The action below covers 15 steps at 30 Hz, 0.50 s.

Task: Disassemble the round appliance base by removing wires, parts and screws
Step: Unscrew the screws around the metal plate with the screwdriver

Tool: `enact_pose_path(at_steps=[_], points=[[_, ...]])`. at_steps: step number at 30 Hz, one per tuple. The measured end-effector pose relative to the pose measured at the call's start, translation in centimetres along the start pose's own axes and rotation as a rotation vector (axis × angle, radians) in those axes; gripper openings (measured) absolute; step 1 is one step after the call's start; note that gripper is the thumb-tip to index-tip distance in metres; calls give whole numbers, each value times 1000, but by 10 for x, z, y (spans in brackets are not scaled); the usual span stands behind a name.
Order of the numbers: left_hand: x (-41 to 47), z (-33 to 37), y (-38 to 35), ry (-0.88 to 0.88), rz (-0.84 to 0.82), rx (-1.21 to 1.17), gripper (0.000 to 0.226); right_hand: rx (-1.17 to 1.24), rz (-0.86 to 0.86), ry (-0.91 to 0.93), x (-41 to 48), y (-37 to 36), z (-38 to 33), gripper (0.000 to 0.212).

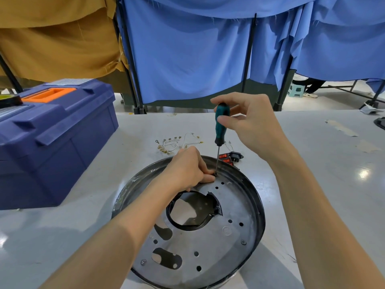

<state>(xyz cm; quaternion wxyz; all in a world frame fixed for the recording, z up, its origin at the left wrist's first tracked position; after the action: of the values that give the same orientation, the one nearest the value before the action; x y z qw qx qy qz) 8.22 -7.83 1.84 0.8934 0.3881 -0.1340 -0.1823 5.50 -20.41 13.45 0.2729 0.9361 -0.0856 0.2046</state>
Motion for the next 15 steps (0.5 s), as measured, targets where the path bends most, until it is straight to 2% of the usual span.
enact_pose_path(at_steps=[2, 5, 8, 12, 15], points=[[0, 0, 0, -8, 1, -1, 16, 46, -33, -22, 0, 1, 2, 34], [1, -2, 0, -5, 6, -20, 16, 38, -68, 11, -2, -2, -2, 20], [1, -2, 0, 2, 4, -21, 16, -8, -38, 23, -3, -5, -2, 26], [0, -2, 0, -8, 7, -20, 16, 57, -27, -26, -1, -1, 2, 36], [1, -1, 0, -10, 3, -17, 12, 36, -60, -4, -1, -3, 0, 22]])
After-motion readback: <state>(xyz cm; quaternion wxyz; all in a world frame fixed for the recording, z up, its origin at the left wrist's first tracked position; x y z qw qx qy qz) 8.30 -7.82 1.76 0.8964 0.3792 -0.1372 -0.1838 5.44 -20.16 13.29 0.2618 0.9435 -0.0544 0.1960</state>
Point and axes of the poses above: each hand's wrist, its own x-axis towards the middle knuckle, its own y-axis out of the back of the hand, z = x × y, the point moved 8 cm from there along x, towards the middle knuckle, and after that the axes turned 10 degrees about -y, right-handed, at the moved point
